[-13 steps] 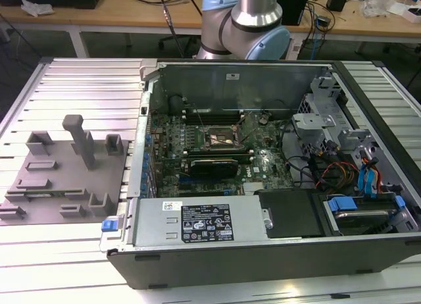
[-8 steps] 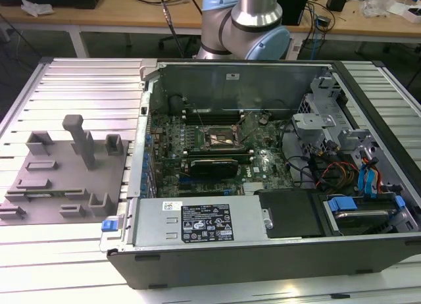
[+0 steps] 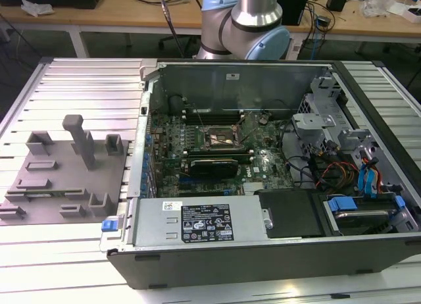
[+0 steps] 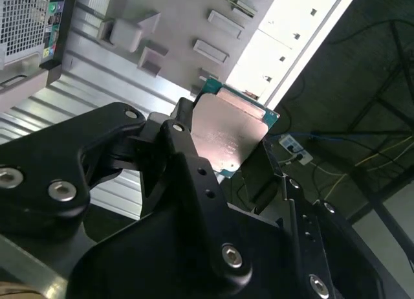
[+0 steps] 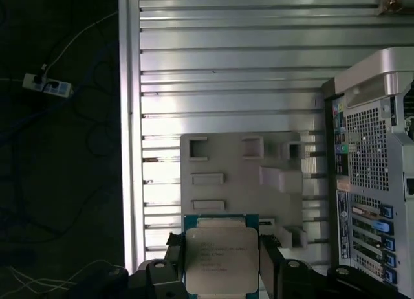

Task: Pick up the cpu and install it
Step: 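Pick up the cpu and move it towards the insertion slot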

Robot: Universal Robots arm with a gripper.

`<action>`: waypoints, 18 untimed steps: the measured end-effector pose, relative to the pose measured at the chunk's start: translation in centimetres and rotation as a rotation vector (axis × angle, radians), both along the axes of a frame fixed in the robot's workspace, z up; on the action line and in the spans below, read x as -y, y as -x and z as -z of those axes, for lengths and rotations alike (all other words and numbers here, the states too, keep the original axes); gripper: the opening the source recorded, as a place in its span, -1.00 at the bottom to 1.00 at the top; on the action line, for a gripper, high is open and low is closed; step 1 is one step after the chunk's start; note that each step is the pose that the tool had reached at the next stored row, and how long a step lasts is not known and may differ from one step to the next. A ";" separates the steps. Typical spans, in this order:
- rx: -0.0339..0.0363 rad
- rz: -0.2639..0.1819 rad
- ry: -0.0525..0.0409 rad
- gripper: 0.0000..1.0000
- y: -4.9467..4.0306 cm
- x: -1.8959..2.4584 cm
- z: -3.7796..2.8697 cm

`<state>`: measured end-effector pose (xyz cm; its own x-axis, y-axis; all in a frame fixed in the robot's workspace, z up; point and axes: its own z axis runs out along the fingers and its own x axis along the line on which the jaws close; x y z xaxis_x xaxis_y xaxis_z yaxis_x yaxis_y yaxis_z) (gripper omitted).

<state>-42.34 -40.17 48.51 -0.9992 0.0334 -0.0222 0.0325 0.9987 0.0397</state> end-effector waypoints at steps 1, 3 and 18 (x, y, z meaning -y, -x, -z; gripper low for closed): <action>0.0001 0.000 -0.0001 0.09 0.00 0.00 0.00; 0.0000 0.000 0.0000 0.09 -0.02 -0.01 -0.01; 0.0000 0.000 -0.0001 0.09 -4.22 0.00 0.00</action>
<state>-38.12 -40.17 48.51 -0.9992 0.0334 -0.0222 0.0325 0.9987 0.0398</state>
